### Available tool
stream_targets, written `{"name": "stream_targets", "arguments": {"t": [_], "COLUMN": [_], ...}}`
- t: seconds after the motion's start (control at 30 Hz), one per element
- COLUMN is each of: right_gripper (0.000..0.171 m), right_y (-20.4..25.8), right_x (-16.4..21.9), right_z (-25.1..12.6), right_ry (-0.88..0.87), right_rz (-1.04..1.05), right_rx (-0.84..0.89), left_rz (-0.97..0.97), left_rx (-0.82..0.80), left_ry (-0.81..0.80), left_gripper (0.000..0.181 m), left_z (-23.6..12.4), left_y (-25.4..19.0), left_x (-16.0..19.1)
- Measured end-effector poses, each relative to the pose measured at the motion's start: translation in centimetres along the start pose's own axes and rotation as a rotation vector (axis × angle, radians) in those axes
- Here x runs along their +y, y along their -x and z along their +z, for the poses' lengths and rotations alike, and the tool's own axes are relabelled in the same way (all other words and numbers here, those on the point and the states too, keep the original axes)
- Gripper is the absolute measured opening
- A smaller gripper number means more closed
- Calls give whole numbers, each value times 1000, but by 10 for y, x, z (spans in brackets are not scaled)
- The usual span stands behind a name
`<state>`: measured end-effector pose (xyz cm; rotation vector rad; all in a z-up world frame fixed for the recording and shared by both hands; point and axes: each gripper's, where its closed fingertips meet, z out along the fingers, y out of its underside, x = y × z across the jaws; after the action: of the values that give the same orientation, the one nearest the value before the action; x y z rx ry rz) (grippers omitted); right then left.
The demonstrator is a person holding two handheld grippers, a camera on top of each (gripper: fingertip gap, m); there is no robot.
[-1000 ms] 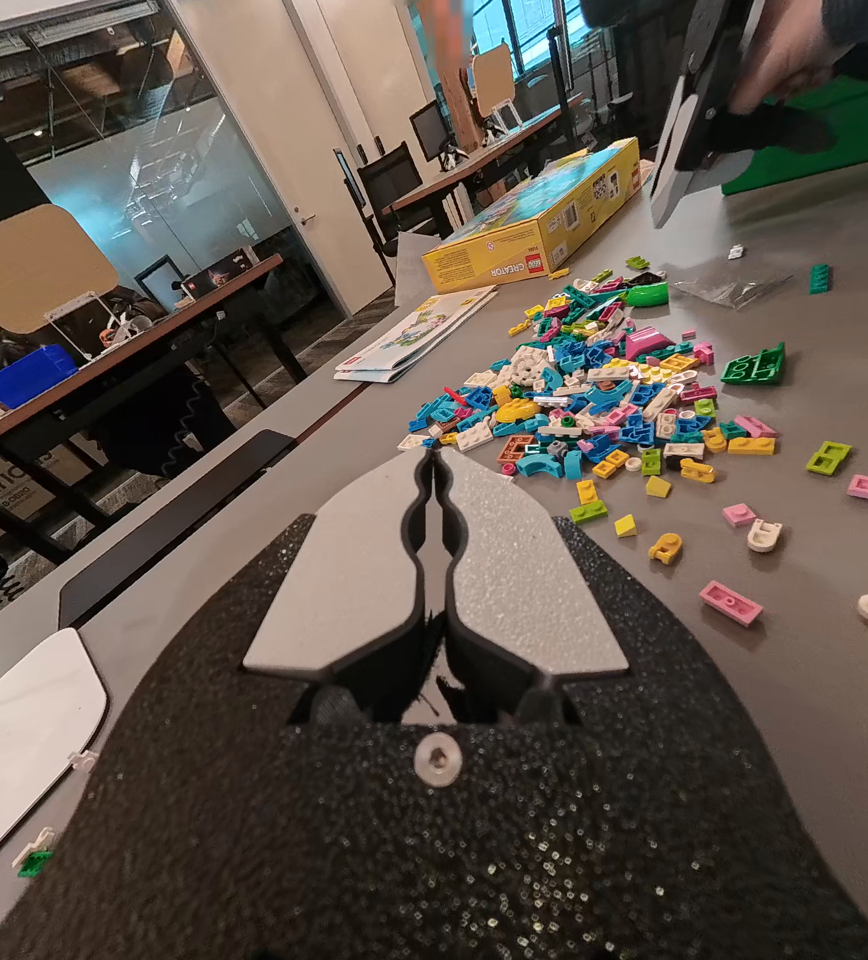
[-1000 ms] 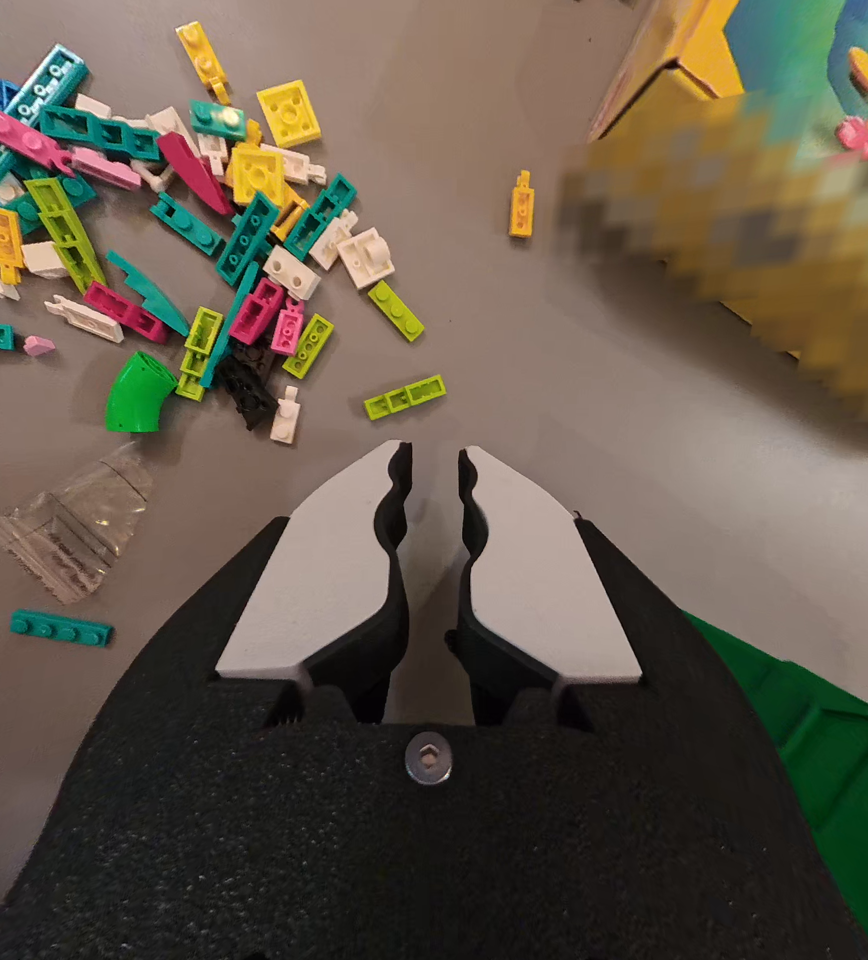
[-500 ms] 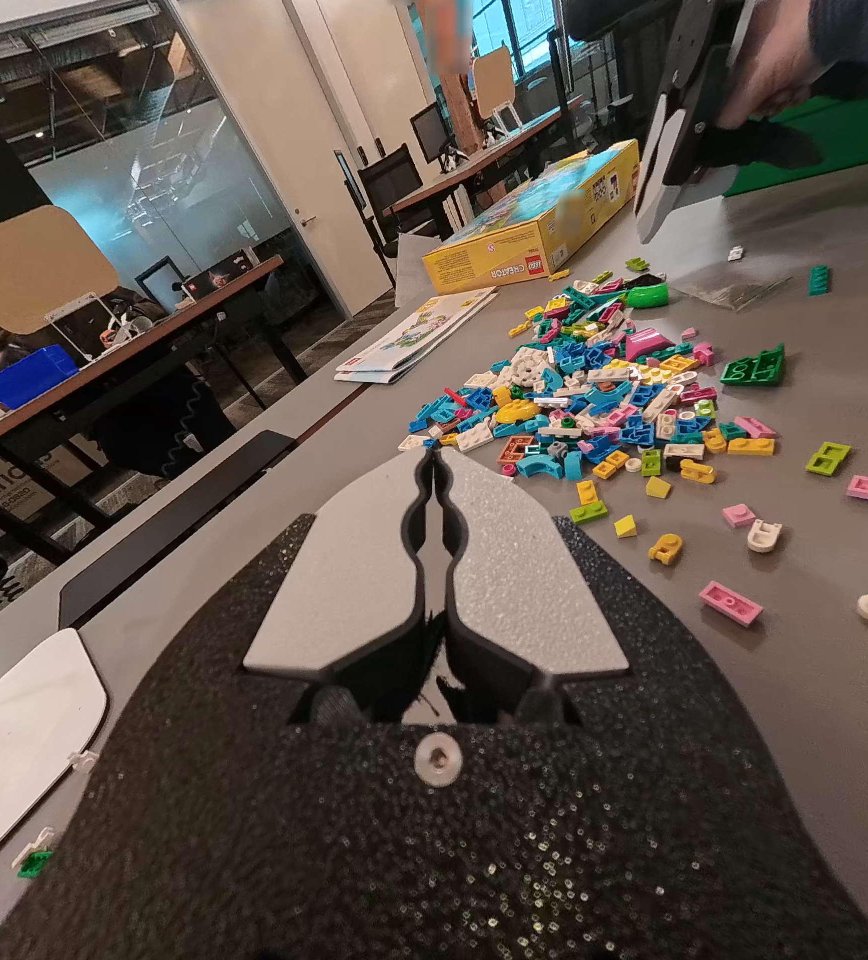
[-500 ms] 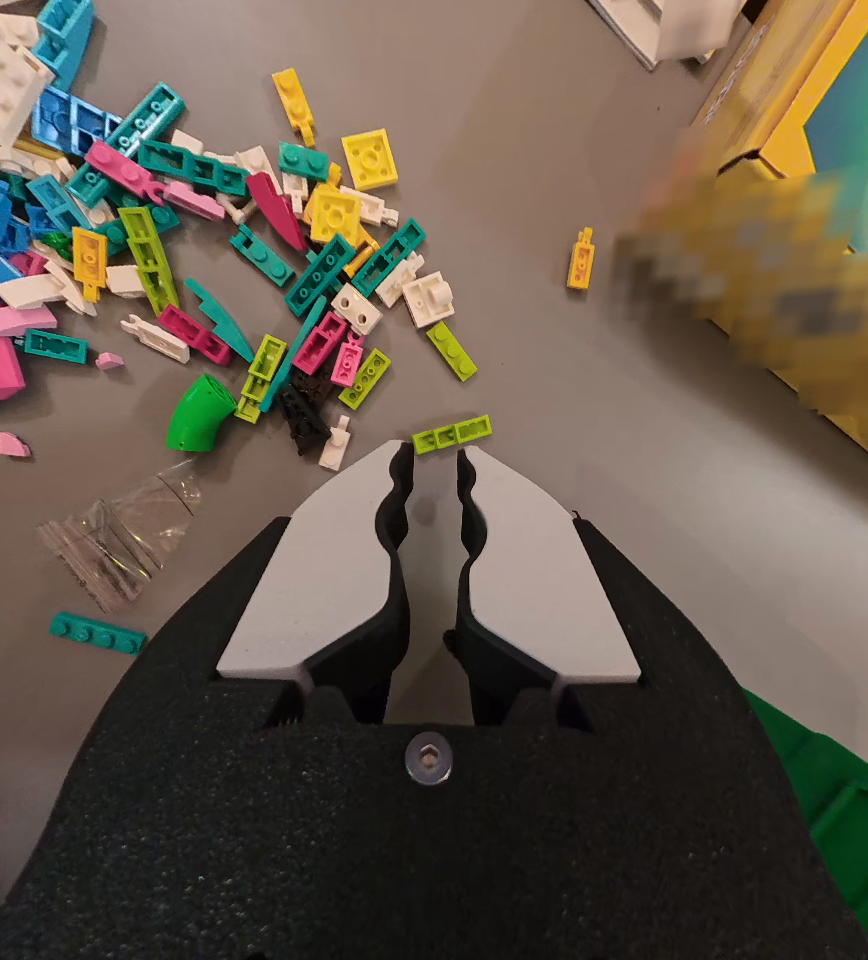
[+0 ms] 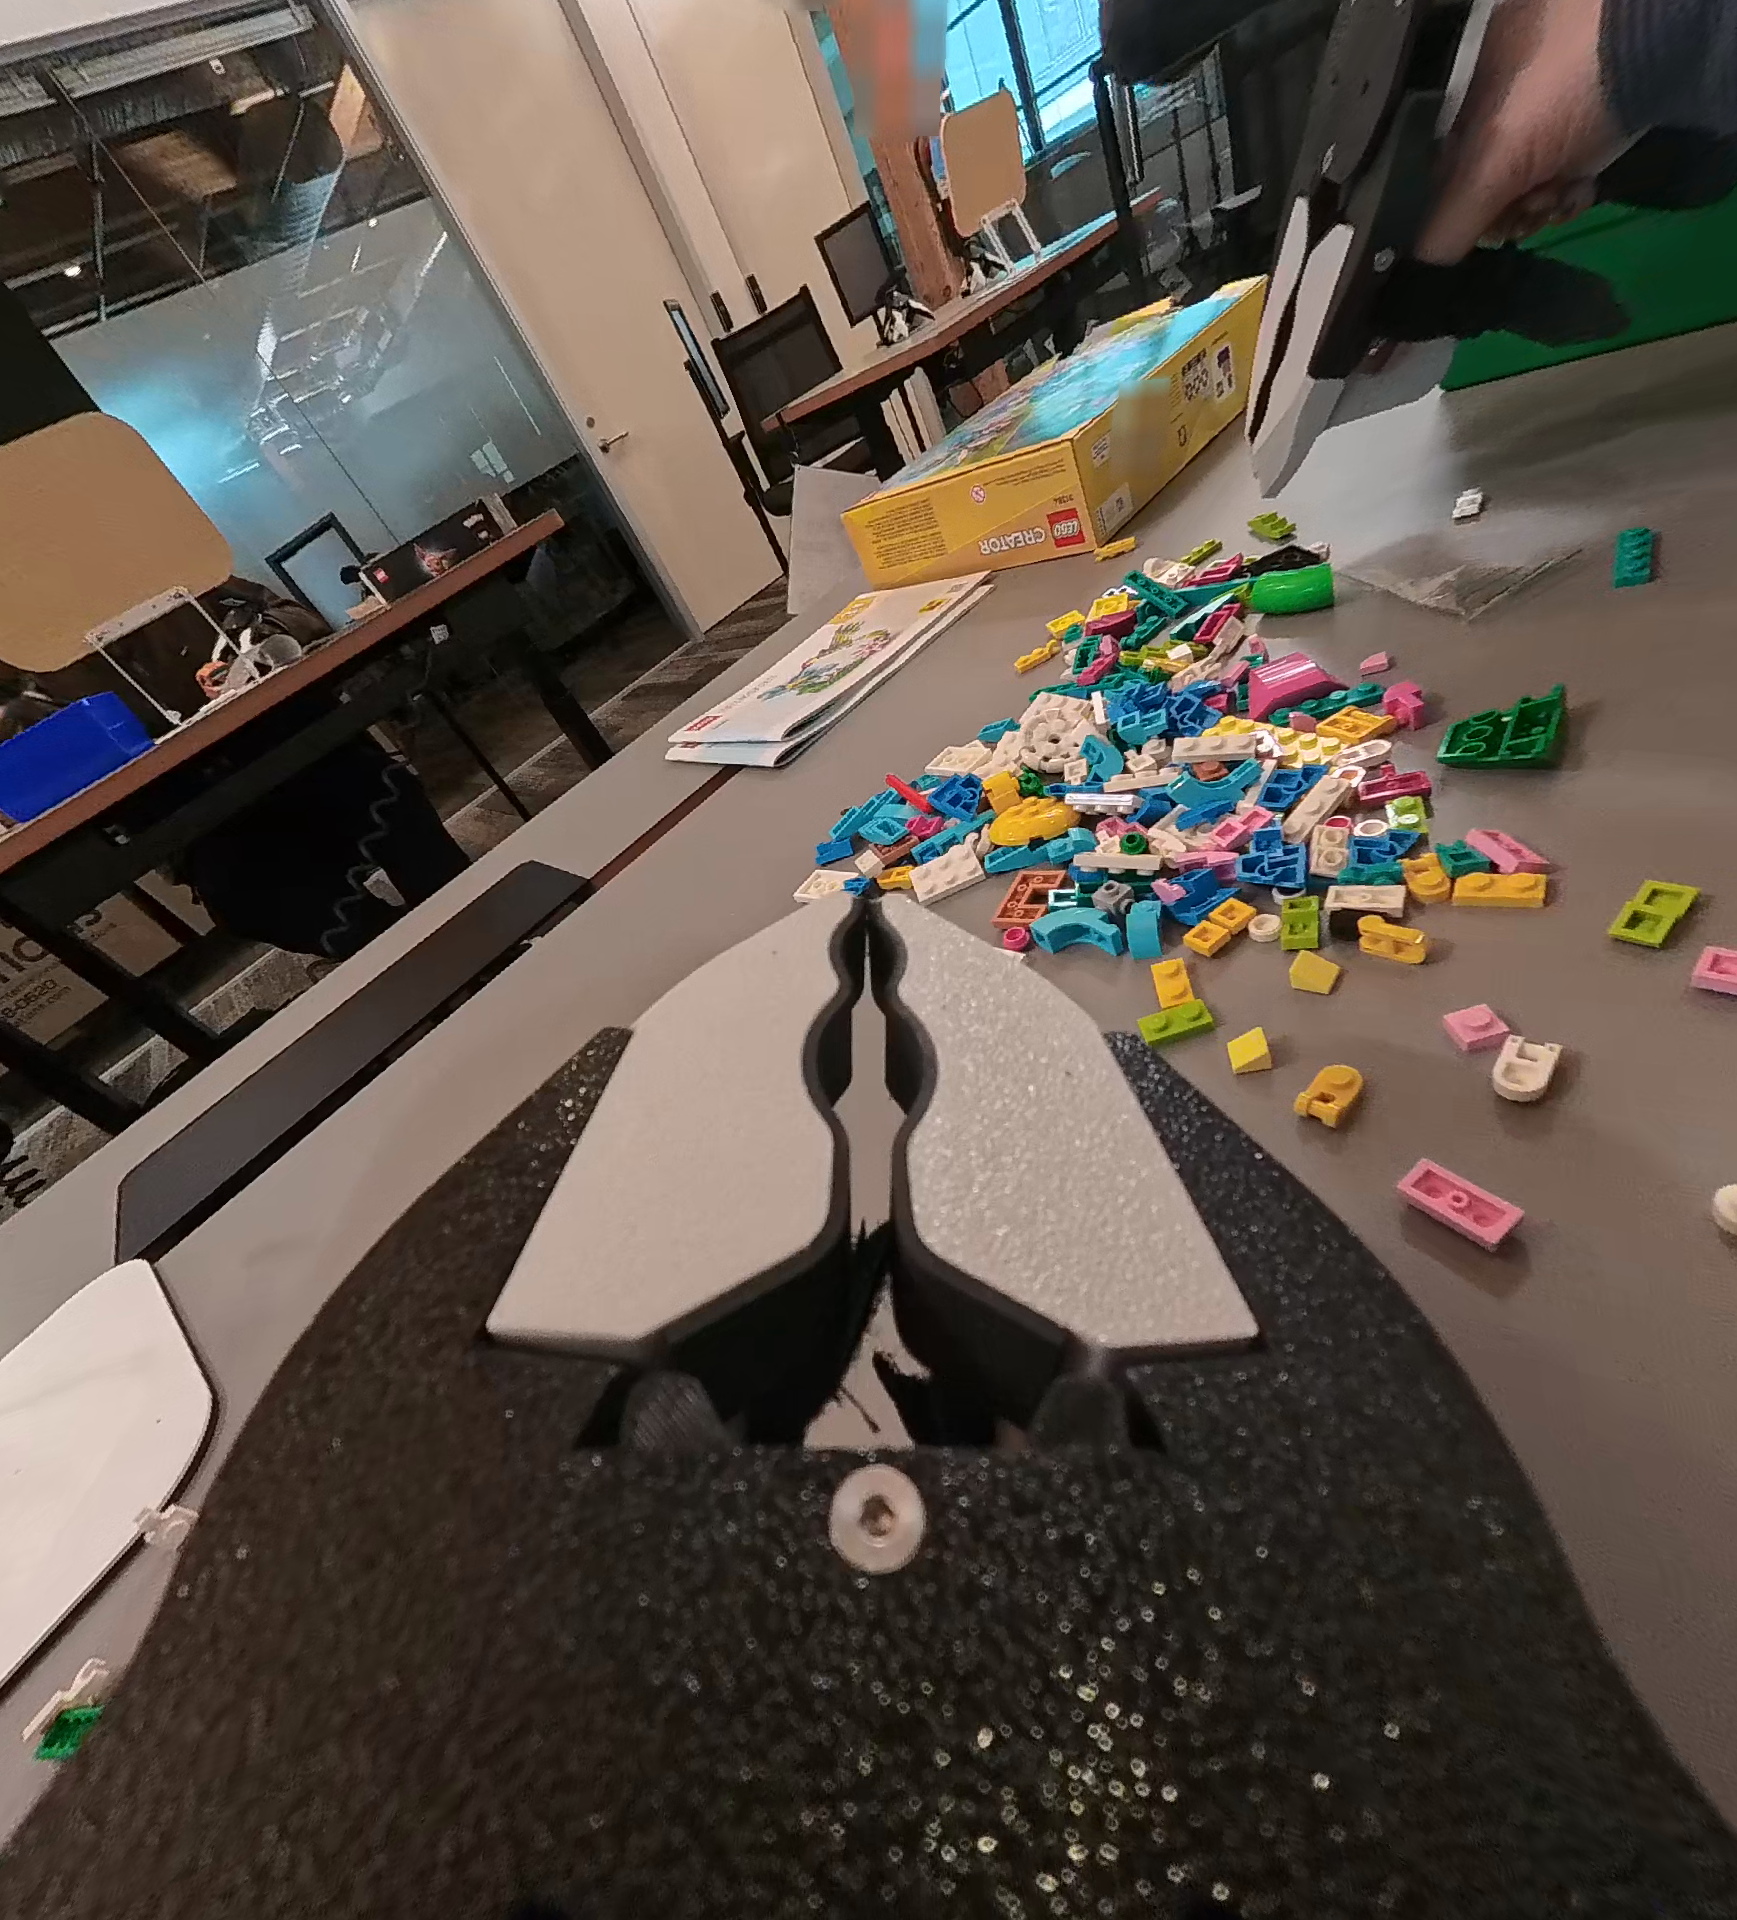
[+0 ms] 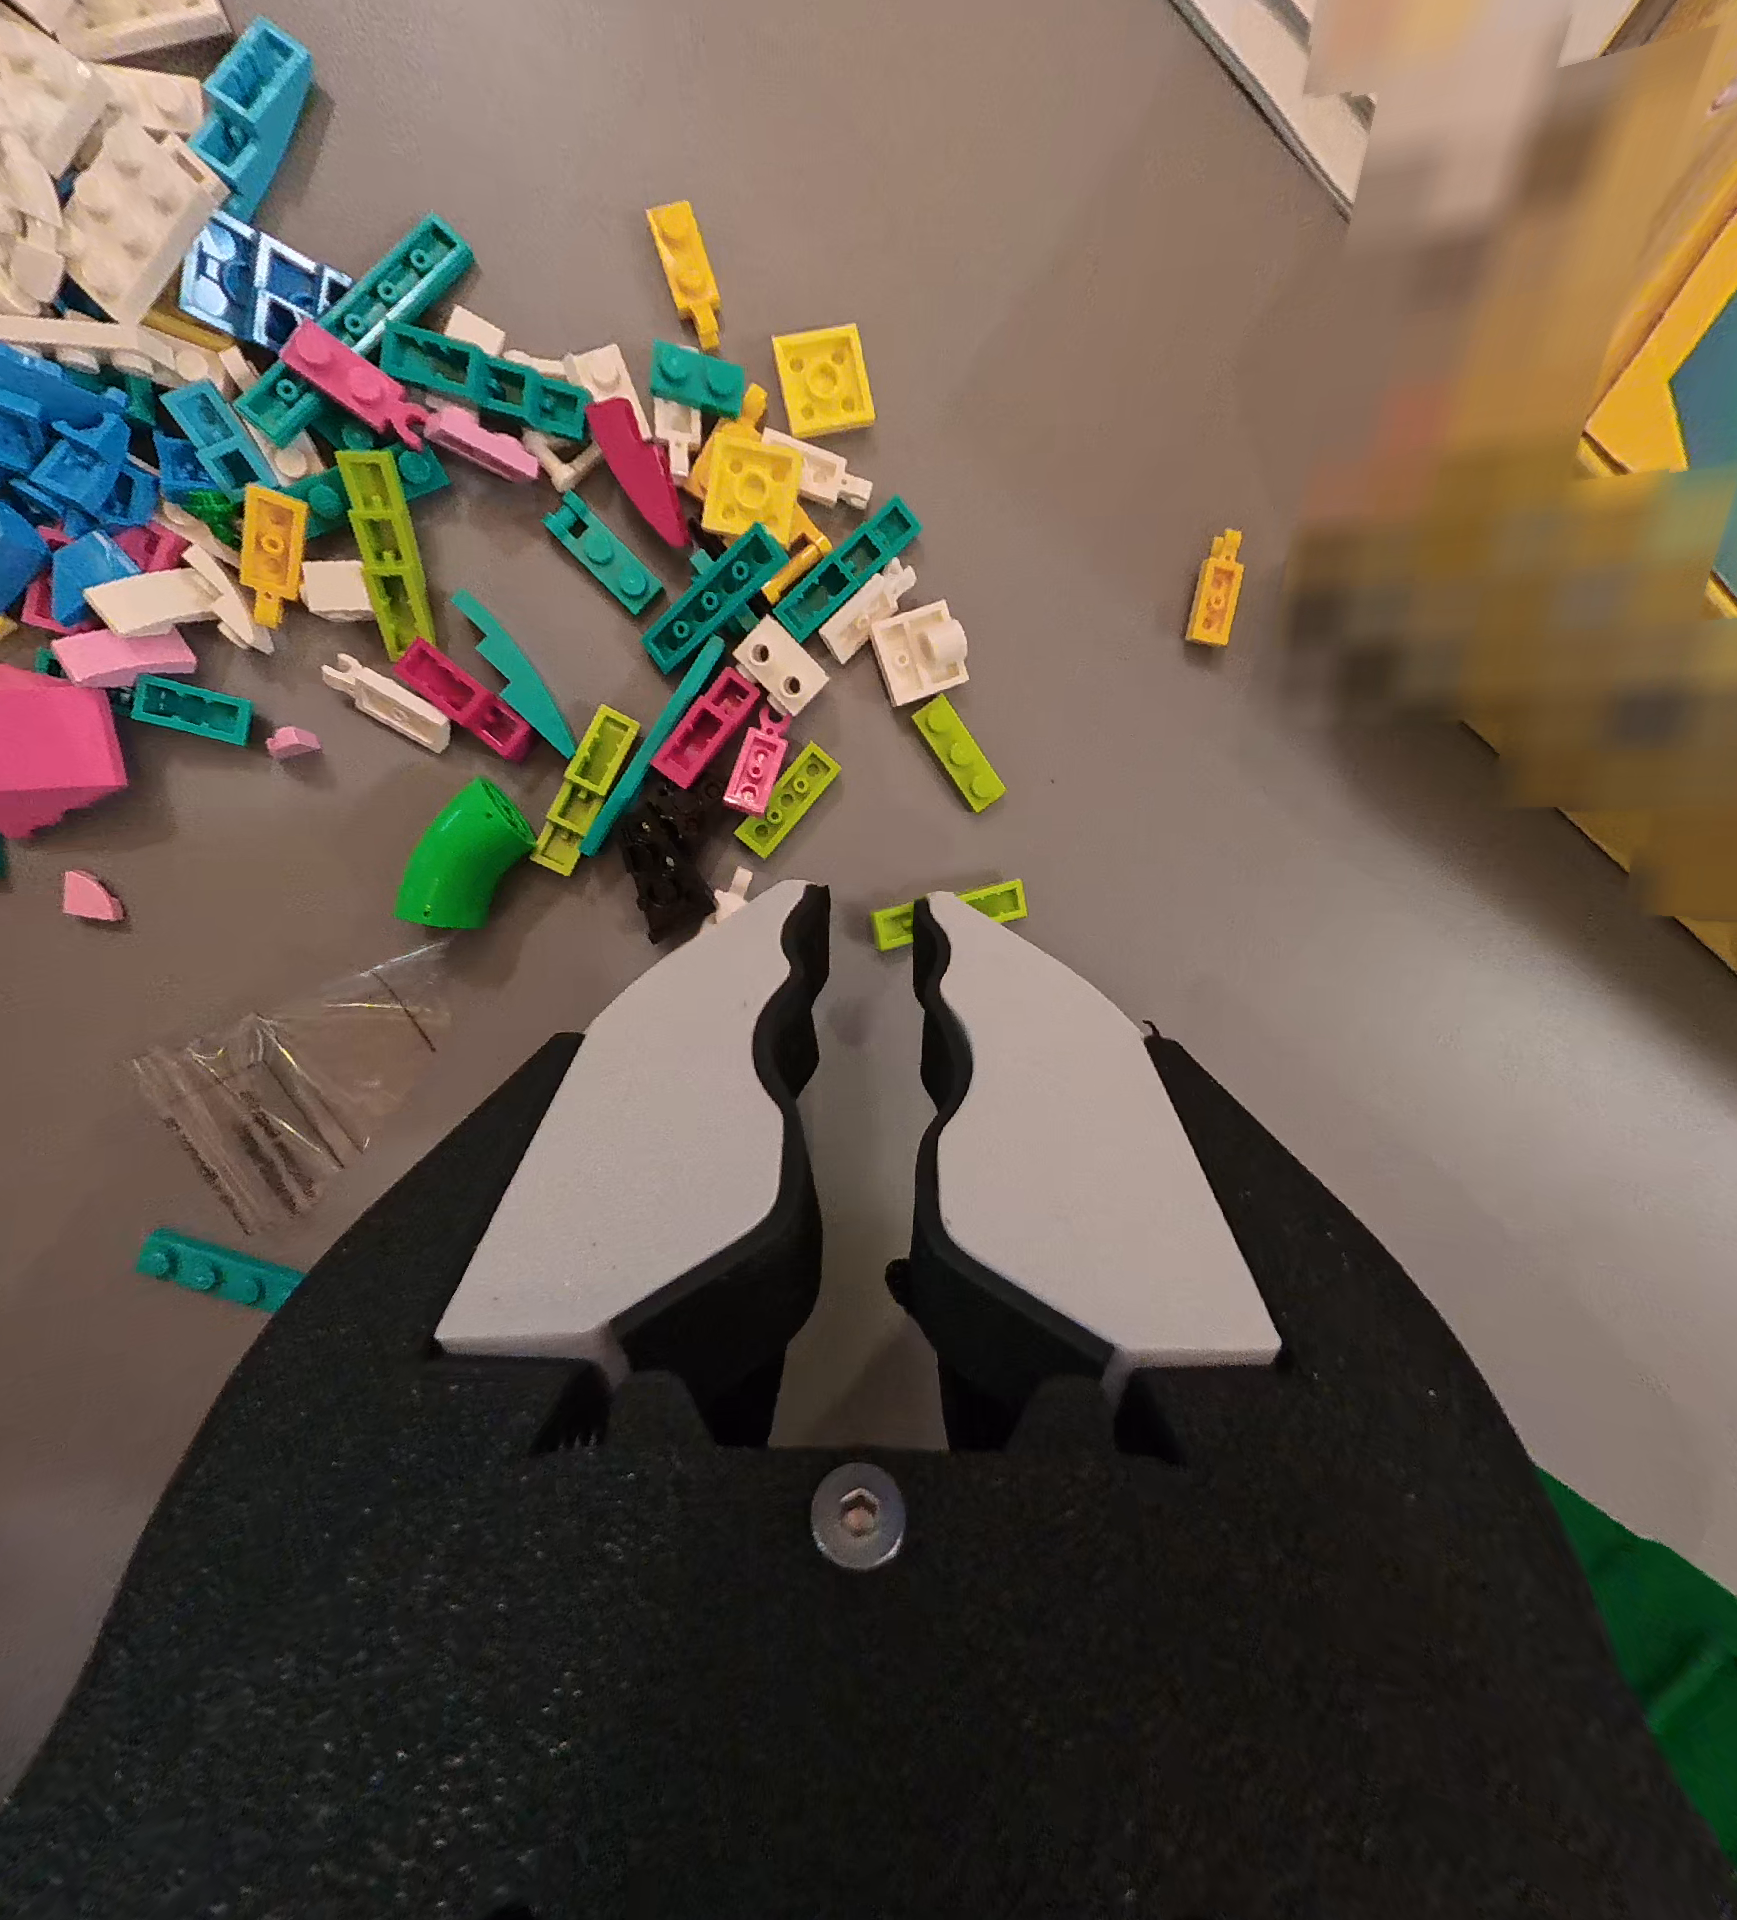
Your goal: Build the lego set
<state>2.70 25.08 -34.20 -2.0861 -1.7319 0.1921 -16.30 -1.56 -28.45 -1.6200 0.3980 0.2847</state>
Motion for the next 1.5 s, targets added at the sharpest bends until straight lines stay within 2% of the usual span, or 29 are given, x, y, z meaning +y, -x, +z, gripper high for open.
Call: {"name": "stream_targets", "arguments": {"t": [0.3, 0.47, 0.73, 0.93, 1.5], "right_gripper": [14, 14, 13, 14, 13], "right_y": [15, 20, 25, 29, 45], "right_x": [-12, -16, -29, -28, -39], "right_z": [0, -4, -33, -47, -52], "right_ry": [-37, -85, -154, -191, -259], "right_rz": [-39, -68, -97, -117, -155], "right_rx": [-48, -88, -62, -80, -157], "left_rz": [-9, 24, 247, 400, 377], "left_rx": [-25, -92, -290, -328, -347], "left_ry": [-13, -41, -41, 61, 187], "left_gripper": [0, 0, 0, 4, 6], "left_z": [-3, -8, -12, -3, 3], "left_y": [3, 10, 21, 17, 26], "left_x": [-2, -7, -16, -7, 13]}}
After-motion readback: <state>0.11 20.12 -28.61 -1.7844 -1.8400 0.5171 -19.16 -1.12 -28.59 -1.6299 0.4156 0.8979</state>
